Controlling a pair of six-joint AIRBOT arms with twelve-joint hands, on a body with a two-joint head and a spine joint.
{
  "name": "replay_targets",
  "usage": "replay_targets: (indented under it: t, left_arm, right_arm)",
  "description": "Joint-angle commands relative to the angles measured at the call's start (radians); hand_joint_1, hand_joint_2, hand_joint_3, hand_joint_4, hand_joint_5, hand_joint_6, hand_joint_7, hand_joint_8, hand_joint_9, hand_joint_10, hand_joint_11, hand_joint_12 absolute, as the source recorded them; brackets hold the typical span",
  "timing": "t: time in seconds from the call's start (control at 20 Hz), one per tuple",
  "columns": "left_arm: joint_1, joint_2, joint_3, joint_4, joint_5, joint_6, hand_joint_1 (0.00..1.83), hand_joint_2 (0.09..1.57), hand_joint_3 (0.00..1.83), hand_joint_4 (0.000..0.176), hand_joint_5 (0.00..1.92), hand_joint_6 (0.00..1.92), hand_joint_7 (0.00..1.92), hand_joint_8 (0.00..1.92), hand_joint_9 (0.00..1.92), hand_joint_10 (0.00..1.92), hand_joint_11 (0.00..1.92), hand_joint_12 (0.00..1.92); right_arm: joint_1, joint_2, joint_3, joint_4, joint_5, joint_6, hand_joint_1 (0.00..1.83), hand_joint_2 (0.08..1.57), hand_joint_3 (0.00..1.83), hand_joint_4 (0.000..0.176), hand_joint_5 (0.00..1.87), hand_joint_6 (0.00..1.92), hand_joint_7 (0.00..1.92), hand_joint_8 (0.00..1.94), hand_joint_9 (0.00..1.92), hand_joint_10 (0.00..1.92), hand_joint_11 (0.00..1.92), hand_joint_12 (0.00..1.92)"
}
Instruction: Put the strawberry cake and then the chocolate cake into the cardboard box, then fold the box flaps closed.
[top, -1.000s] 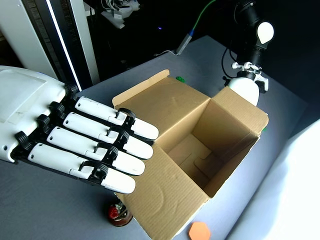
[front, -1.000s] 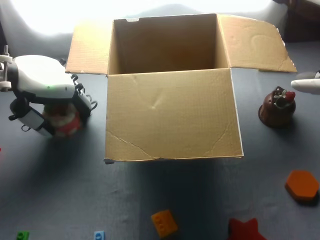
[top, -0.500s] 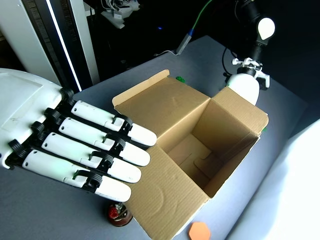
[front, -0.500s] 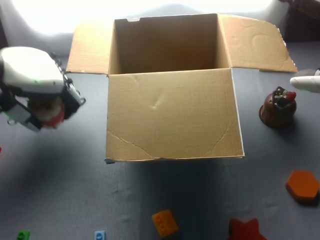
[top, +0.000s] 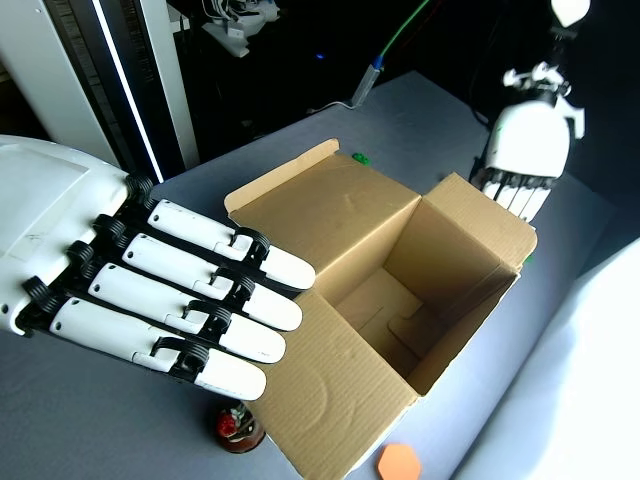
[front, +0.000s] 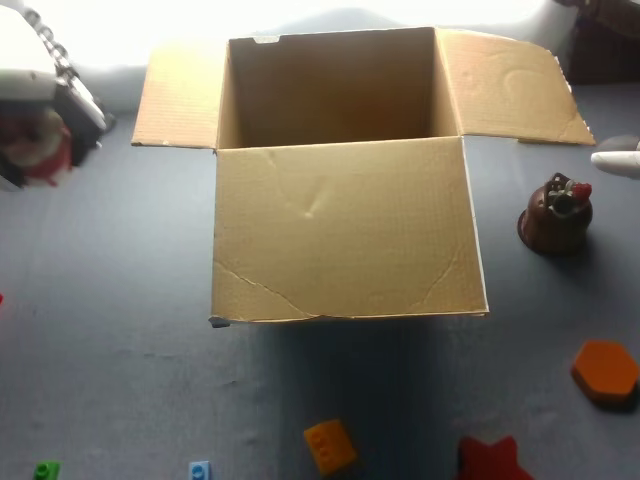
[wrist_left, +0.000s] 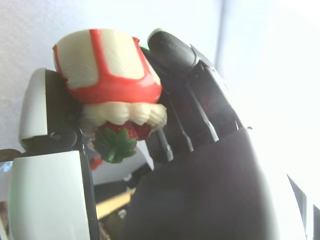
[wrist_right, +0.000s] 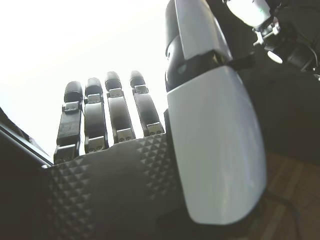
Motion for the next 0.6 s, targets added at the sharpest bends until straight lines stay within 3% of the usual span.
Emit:
replay_targets:
  t: [0.0, 0.1, 0.15, 0.25, 0.35, 0.5, 0.55]
  left_arm:
    - [-0.018, 0.017, -0.001, -0.040, -0.002, -0.003, 1.37, 1.13, 0.00, 0.000, 0.89, 0.89, 0.92, 1.11, 0.99, 1.31, 0.78, 1.52]
    - [-0.067, 0.033, -0.013, 0.017, -0.019, -0.023, 1.37, 1.13, 0.00, 0.000, 0.90, 0.87, 0.90, 1.13, 0.99, 1.32, 0.78, 1.52]
    - [-0.103, 0.039, -0.018, 0.062, -0.035, -0.041, 1.36, 1.16, 0.01, 0.000, 0.84, 0.96, 0.84, 1.23, 0.91, 1.40, 0.77, 1.55]
    - [-0.170, 0.043, -0.019, 0.127, -0.053, -0.064, 1.37, 1.14, 0.00, 0.000, 0.88, 0.86, 0.89, 1.18, 0.96, 1.37, 0.77, 1.56]
    - [-0.236, 0.037, -0.015, 0.179, -0.070, -0.078, 1.37, 1.14, 0.00, 0.000, 0.87, 0.89, 0.88, 1.18, 0.94, 1.39, 0.72, 1.60]
    - [-0.344, 0.015, -0.004, 0.266, -0.098, -0.091, 1.36, 1.16, 0.00, 0.000, 0.84, 0.97, 0.86, 1.21, 0.91, 1.44, 0.72, 1.71]
    - [-0.363, 0.005, 0.003, 0.286, -0.101, -0.093, 1.36, 1.16, 0.00, 0.000, 0.84, 0.97, 0.86, 1.21, 0.91, 1.44, 0.72, 1.71]
  right_arm:
    - [0.017, 0.011, 0.000, -0.010, 0.130, 0.001, 0.98, 1.07, 0.00, 0.013, 0.03, 0.00, 0.06, 0.01, 0.06, 0.01, 0.01, 0.00]
    - [0.016, 0.011, 0.000, -0.010, 0.130, 0.001, 0.98, 1.06, 0.00, 0.015, 0.03, 0.00, 0.07, 0.01, 0.07, 0.01, 0.01, 0.01]
    - [0.016, 0.011, 0.000, -0.010, 0.130, 0.001, 0.98, 1.06, 0.00, 0.016, 0.04, 0.00, 0.07, 0.01, 0.07, 0.01, 0.03, 0.01]
    - [0.016, 0.011, 0.000, -0.010, 0.130, 0.001, 0.97, 1.05, 0.00, 0.017, 0.04, 0.01, 0.08, 0.01, 0.08, 0.01, 0.05, 0.03]
    - [0.016, 0.011, -0.001, -0.010, 0.130, 0.001, 0.97, 1.05, 0.00, 0.019, 0.03, 0.00, 0.07, 0.00, 0.08, 0.01, 0.03, 0.03]
    - [0.017, 0.011, -0.003, -0.010, 0.130, 0.002, 0.97, 1.02, 0.00, 0.027, 0.06, 0.01, 0.07, 0.00, 0.11, 0.00, 0.00, 0.33]
    - [0.017, 0.011, -0.005, -0.010, 0.130, 0.002, 0.97, 1.02, 0.00, 0.027, 0.06, 0.01, 0.07, 0.00, 0.11, 0.00, 0.00, 0.33]
